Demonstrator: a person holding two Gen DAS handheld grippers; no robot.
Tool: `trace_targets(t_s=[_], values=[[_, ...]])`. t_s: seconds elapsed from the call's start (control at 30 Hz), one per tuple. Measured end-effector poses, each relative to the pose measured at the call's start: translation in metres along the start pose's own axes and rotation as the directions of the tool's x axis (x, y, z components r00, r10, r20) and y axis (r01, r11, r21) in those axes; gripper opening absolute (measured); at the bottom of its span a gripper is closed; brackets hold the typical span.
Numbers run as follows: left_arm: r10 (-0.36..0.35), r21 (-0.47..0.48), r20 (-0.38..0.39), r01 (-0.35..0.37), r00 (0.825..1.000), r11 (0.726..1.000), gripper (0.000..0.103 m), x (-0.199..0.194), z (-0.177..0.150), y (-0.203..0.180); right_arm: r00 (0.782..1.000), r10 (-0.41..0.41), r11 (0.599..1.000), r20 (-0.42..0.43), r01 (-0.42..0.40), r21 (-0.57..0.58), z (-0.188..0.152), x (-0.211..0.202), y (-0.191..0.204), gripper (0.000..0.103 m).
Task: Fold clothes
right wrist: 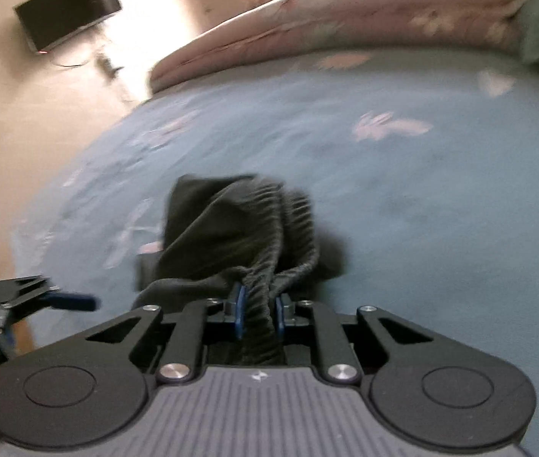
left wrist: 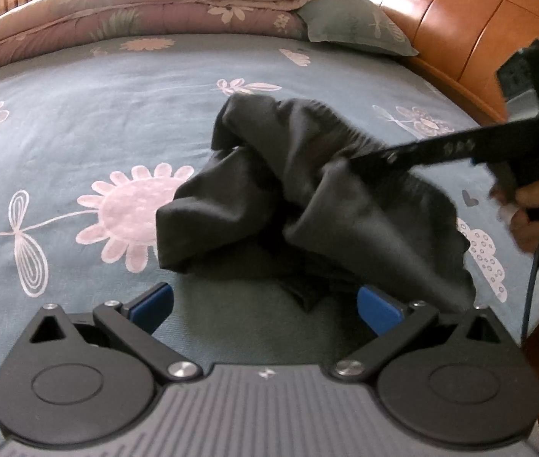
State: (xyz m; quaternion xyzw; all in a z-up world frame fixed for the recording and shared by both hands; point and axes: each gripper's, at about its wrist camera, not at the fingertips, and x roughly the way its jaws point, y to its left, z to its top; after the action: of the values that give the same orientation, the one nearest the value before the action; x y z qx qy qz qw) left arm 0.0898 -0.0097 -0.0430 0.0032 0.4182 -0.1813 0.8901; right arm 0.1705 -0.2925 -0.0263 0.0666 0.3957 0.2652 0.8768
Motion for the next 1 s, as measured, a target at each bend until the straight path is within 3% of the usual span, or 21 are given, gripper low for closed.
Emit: trace_targets(t_s=[0.17, 0.4, 0.67, 0.9, 1.0], values=[[-0.007, 0.017, 0.0, 0.007, 1.0, 1.0, 0.102, 0.001, 0.001, -0.005, 0.981, -0.192, 0.98, 0.009, 0.192, -0.054, 0.011, -0.028, -0.018, 0.018], [-0.019, 0.031, -0.003, 0.019, 1.0, 0.999, 0.102, 0.005, 0.003, -0.01, 0.909, -0.416, 0.908, -0.022, 0.414, -0.067, 0.009, -0.058, -0.056, 0.018], [-0.012, 0.036, -0.009, 0.012, 1.0, 0.999, 0.102, 0.004, 0.004, -0.009, 0.815, -0.571, 0.817, -0.101, 0.576, 0.025, -0.01, -0.071, -0.112, 0.018], [-0.003, 0.034, -0.009, 0.003, 1.0, 0.999, 0.102, 0.004, 0.004, -0.007, 0.725, -0.658, 0.726, -0.204, 0.682, 0.081, -0.038, -0.07, -0.15, 0.021], [-0.002, 0.042, -0.009, 0.003, 1.0, 0.999, 0.102, 0.004, 0.005, -0.006, 0.718, -0.662, 0.719, -0.216, 0.689, 0.089, -0.045, -0.068, -0.149, 0.028]])
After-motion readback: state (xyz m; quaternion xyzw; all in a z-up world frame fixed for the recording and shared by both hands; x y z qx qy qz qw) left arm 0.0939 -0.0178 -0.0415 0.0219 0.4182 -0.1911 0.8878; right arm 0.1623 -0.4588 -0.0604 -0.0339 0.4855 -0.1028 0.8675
